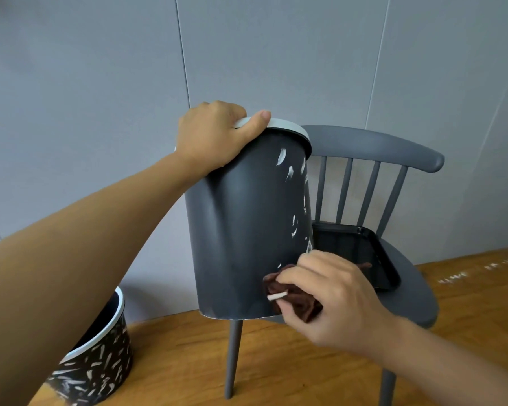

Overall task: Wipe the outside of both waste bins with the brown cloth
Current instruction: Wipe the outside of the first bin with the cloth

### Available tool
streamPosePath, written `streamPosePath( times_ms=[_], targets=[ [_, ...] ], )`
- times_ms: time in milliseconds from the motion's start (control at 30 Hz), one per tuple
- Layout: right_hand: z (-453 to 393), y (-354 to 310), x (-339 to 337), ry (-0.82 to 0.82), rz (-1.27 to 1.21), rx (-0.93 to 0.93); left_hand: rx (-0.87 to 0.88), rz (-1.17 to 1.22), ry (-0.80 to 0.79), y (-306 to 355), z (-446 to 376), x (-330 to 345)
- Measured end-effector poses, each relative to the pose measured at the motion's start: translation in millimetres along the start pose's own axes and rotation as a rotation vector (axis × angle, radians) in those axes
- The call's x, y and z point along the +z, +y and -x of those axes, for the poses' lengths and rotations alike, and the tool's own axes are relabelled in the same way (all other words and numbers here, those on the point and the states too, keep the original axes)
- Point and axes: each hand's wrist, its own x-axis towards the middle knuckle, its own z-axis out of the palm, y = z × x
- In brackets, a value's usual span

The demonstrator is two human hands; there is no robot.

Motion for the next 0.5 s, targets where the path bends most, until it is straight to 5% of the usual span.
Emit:
streamPosePath(
  times_ms=[233, 500],
  targets=[
    [-36.1, 24.5, -3.2, 0.239, -0.011, 0.215, 0.009, -0.005, -0.016, -0.2, -0.7, -1.4],
    [-3.4, 17.5, -2.0, 0.014, 0.003, -0.023, 0.036, 0.012, -0.014, 1.8, -0.2, 0.5]
  ],
)
